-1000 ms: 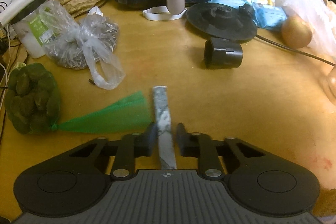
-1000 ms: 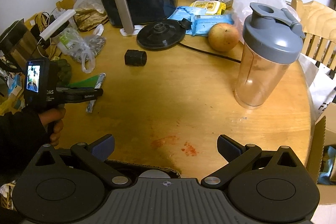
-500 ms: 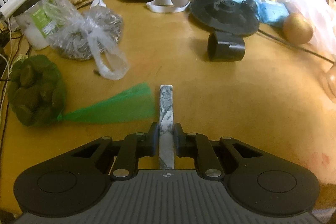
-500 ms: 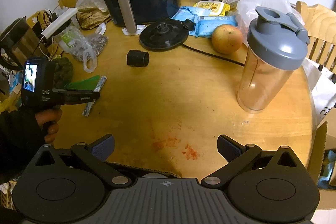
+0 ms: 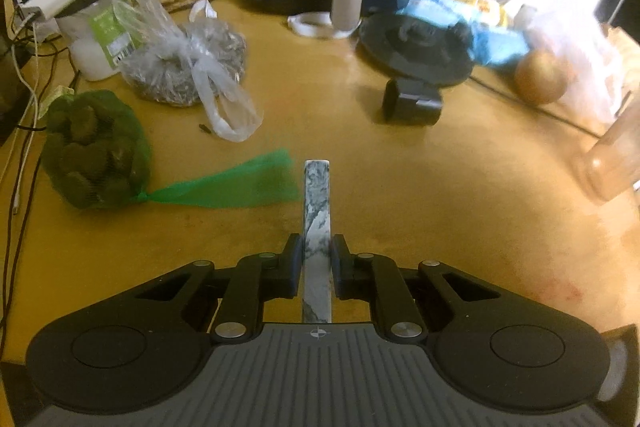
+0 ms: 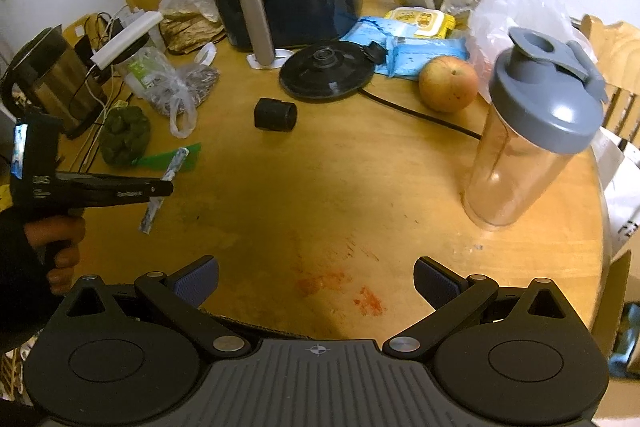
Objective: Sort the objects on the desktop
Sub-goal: 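Lift the marble strip with left while right grasps the black rubber tube piece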
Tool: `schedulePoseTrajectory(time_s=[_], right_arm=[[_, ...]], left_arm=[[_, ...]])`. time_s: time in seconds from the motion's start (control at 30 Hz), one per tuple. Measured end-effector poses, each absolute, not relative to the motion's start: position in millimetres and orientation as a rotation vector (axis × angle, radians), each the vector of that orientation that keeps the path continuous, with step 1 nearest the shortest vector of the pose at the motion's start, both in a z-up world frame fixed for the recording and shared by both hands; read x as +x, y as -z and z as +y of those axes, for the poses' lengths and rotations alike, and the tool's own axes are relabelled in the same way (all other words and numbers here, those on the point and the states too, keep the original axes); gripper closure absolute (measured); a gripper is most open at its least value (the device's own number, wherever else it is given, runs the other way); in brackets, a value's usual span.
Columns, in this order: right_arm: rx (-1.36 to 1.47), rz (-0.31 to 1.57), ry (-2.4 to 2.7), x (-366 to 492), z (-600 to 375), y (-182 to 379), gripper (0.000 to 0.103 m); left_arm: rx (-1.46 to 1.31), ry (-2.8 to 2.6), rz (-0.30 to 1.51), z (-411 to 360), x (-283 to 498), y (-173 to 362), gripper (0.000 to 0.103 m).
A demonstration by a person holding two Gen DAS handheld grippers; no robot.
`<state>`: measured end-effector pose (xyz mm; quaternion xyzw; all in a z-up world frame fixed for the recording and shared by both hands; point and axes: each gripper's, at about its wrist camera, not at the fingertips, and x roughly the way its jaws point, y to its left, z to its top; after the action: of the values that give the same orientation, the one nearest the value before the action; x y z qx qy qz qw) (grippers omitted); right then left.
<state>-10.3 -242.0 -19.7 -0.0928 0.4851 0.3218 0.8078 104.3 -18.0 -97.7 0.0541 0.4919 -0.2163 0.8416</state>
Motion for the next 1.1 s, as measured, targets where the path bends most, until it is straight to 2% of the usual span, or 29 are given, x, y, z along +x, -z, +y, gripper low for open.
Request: schedulePoseTrajectory(time_s=[0.6, 1.1], right_arm=[[-0.304, 0.932, -0.842, 19.6, -175.9, 22.0, 0.0], [-0.379, 0.819, -0.94, 49.1, -131.7, 49.0, 0.0]], left_arm=[[-0.041, 0.482, 0.952, 4.9, 50.8, 36.1, 0.088], [-0.084, 0.487, 0.905, 7.9, 22.4, 11.8, 0.088]])
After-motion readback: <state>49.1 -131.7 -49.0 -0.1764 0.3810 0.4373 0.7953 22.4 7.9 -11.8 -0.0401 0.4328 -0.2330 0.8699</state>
